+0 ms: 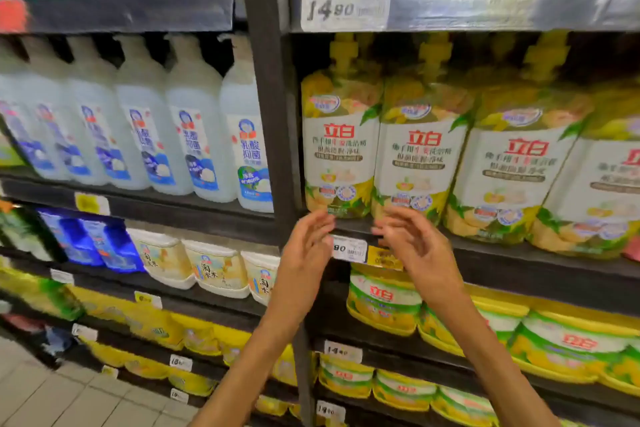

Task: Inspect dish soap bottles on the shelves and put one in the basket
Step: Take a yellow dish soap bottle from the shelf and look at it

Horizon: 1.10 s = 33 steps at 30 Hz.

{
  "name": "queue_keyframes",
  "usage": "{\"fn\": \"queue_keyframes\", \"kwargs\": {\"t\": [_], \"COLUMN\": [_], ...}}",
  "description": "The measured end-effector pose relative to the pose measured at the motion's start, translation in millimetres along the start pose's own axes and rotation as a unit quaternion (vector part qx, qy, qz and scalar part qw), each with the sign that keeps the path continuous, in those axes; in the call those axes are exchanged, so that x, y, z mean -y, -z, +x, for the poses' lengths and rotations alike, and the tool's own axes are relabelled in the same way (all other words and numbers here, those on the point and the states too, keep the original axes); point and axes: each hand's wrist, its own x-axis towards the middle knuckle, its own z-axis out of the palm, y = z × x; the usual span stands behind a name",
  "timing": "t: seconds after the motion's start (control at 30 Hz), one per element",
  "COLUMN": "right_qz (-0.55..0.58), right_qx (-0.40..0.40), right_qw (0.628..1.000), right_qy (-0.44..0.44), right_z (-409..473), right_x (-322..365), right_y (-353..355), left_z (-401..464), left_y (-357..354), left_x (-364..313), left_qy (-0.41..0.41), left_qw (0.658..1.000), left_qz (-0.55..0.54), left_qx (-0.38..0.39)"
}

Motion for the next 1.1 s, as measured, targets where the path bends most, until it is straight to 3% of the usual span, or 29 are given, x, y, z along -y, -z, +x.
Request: {"fn": "queue_keyframes", "kwargs": {"t": [0.13,0.23,0.33,0.43,0.6,0.8,0.97,1.1], "right_qz": [-0.136,-0.344,-0.575,-0.654,-0.661,-0.600,-0.559,-0.565], "right_qx": [-0.042,-0.128,-0.159,-0.122,-0.090,-0.030,0.045,0.047], "right_qw": [0.976,0.895,0.768,0.729,0.723,0.773,0.810,0.811], "right_qy": [0.162,0.253,0.234,0.163,0.177,0.203,0.172,0.146], "right_z": [53.2,94.0,123.6,142.7,145.0,142.1,141.7,141.7], "right_x": [45.7,67.5,77.2,84.3,87.0,91.1,104.5,104.9], "right_y": [-13.0,-24.9,-32.3,-32.7,-26.6,-7.0,1.3,-4.4], "left_z": [38.7,62.3,75.7,82.6,81.2,57.8,24.7,8.5], "left_y": [-23.2,-34.6,-40.1,-45.0,-45.6,-64.6,-80.1,-82.6], "left_x": [-27.0,-21.8,-11.4,-2.5,5.4,-0.2,-2.9,-1.0], "left_qy": [-0.086,-0.060,0.020,0.085,0.095,0.123,0.072,0.056], "left_qw": [0.988,0.983,0.984,0.982,0.979,0.946,0.957,0.969], "left_qz": [0.129,0.167,0.125,0.105,0.109,0.254,0.227,0.193], "left_qx": [0.011,-0.052,-0.125,-0.133,-0.147,-0.161,-0.165,-0.143]}}
